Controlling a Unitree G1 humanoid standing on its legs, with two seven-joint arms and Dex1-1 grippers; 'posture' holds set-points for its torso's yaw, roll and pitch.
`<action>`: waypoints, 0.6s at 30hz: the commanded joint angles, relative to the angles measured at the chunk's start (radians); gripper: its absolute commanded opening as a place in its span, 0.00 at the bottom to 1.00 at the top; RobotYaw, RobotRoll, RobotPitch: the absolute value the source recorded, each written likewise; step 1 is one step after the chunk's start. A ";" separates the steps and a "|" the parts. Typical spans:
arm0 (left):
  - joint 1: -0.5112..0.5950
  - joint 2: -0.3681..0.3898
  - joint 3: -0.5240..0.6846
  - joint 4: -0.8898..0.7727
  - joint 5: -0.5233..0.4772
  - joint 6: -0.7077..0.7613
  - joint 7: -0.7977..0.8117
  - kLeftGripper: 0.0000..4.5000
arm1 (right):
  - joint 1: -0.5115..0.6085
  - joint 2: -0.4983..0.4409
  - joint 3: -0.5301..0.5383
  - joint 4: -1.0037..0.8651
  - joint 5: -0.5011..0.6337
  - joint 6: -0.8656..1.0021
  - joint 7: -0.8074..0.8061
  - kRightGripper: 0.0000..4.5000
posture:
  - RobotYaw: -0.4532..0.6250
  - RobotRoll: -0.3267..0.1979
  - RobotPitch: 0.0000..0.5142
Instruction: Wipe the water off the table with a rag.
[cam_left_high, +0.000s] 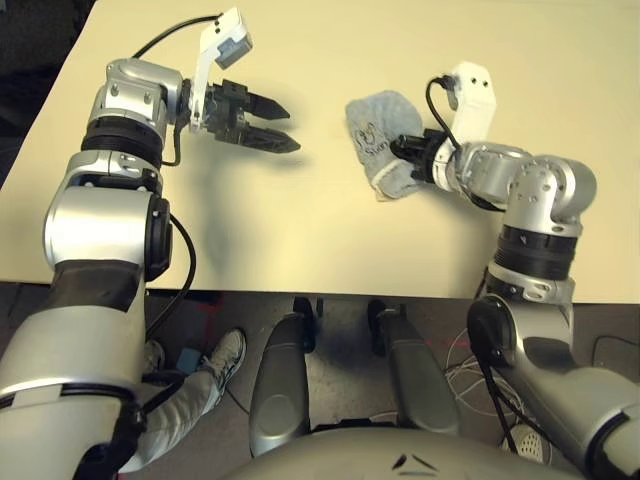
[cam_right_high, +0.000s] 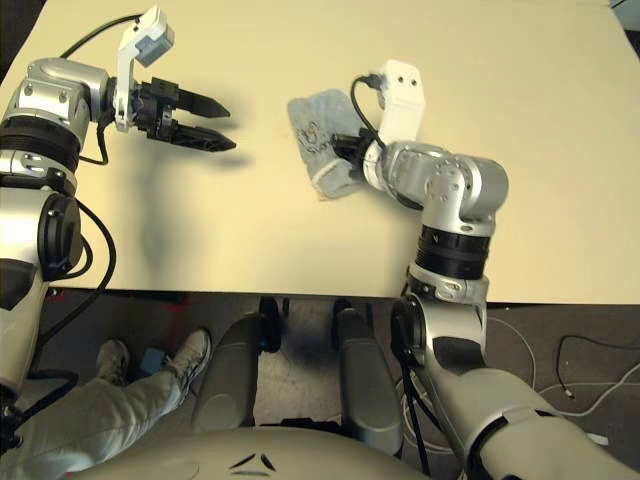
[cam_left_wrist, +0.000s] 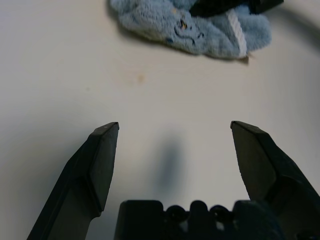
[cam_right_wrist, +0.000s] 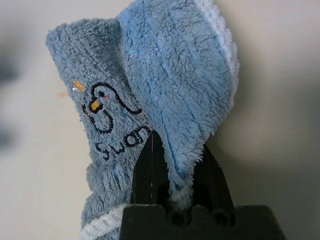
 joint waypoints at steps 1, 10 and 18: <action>0.003 -0.010 0.003 0.011 0.004 -0.015 0.001 1.00 | 0.025 -0.054 -0.034 -0.035 -0.020 0.015 -0.014 0.02 | 0.34 0.62 0.65; -0.002 -0.031 0.009 0.019 0.005 -0.023 0.007 1.00 | 0.023 -0.138 -0.068 -0.012 -0.036 -0.018 -0.022 0.02 | 0.32 0.62 0.65; -0.010 -0.021 0.005 0.021 0.011 -0.021 0.001 1.00 | -0.085 -0.048 -0.076 -0.010 0.009 0.003 -0.022 0.02 | 0.32 0.62 0.65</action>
